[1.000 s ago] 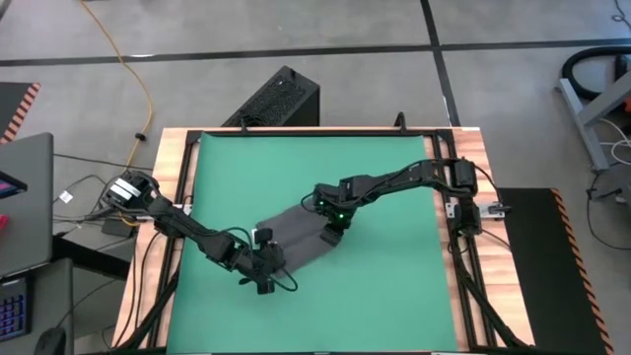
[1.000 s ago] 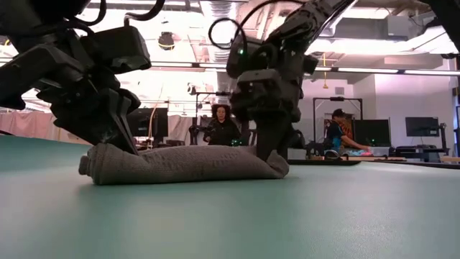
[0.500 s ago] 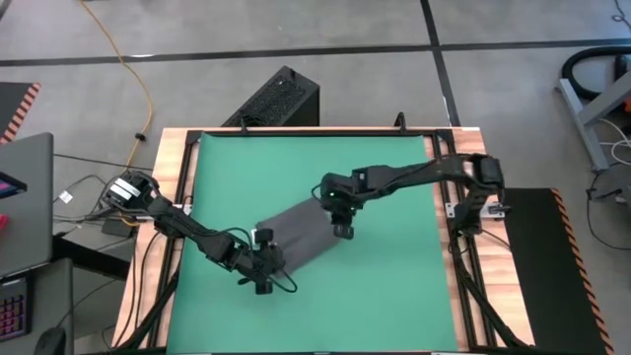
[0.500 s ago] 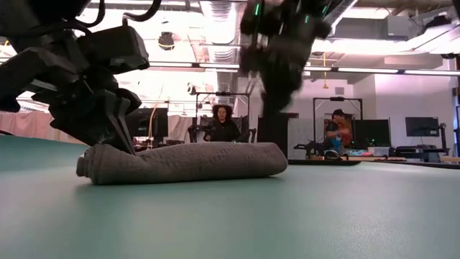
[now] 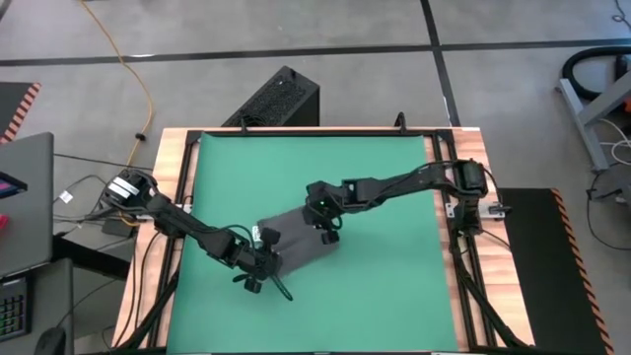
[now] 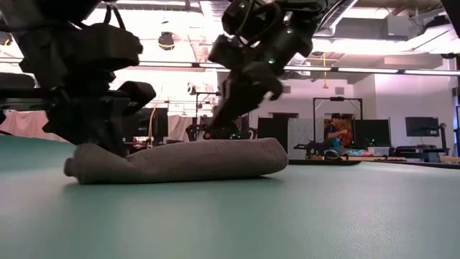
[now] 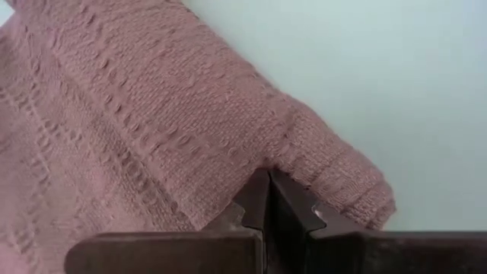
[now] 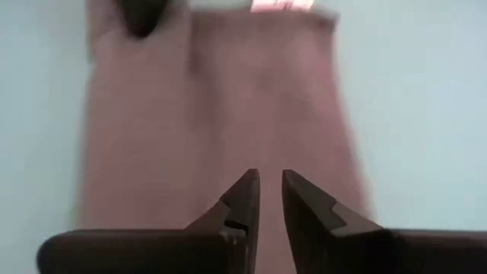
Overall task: Roll towel
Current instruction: Roll the gray towel
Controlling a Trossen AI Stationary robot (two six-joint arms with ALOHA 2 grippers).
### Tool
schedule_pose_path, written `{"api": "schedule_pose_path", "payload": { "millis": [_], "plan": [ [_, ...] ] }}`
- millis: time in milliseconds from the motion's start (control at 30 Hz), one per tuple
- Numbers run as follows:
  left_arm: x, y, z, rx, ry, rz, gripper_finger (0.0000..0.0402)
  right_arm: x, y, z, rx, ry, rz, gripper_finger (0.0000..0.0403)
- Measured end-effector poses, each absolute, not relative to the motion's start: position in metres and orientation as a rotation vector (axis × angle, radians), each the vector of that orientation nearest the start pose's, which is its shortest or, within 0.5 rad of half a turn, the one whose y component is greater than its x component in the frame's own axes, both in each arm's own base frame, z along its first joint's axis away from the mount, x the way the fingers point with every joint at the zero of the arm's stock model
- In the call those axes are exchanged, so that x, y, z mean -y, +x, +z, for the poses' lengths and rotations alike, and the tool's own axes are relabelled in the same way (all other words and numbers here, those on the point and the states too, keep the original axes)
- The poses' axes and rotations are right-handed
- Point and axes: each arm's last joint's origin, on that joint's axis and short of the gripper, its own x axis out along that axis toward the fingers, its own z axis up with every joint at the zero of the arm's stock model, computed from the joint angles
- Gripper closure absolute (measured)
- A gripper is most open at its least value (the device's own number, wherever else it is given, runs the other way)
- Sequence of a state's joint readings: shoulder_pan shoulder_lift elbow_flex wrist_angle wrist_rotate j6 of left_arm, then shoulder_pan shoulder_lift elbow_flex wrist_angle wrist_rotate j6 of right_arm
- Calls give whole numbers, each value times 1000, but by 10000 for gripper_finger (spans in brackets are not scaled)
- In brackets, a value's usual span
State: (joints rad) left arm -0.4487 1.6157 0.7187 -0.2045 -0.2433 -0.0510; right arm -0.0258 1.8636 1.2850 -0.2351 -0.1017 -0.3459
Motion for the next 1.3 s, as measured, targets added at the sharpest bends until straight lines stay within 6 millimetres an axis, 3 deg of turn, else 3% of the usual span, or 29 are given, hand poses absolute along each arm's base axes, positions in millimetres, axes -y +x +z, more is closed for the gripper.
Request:
{"api": "schedule_pose_path", "payload": {
  "millis": [133, 367, 733, 1000, 1200, 1300],
  "plan": [
    [112, 247, 126, -1074, 434, -228, 401, 19, 407, 199, -758, -288, 187, 335],
    [106, 250, 126, -1070, 508, -250, 401, 39, 399, 185, -880, -257, 165, 351],
    [89, 256, 125, -1078, 630, -268, 401, 30, 372, 147, -1053, -168, 162, 385],
    [70, 262, 125, -1073, 909, -337, 401, 19, 353, 133, -1117, -75, 61, 376],
    [54, 267, 126, -1095, 1014, -322, 401, 18, 341, 155, -1106, -126, 5, 381],
    [49, 268, 126, -1101, 1029, -324, 401, 27, 333, 183, -1045, -147, -60, 380]
  ]
}}
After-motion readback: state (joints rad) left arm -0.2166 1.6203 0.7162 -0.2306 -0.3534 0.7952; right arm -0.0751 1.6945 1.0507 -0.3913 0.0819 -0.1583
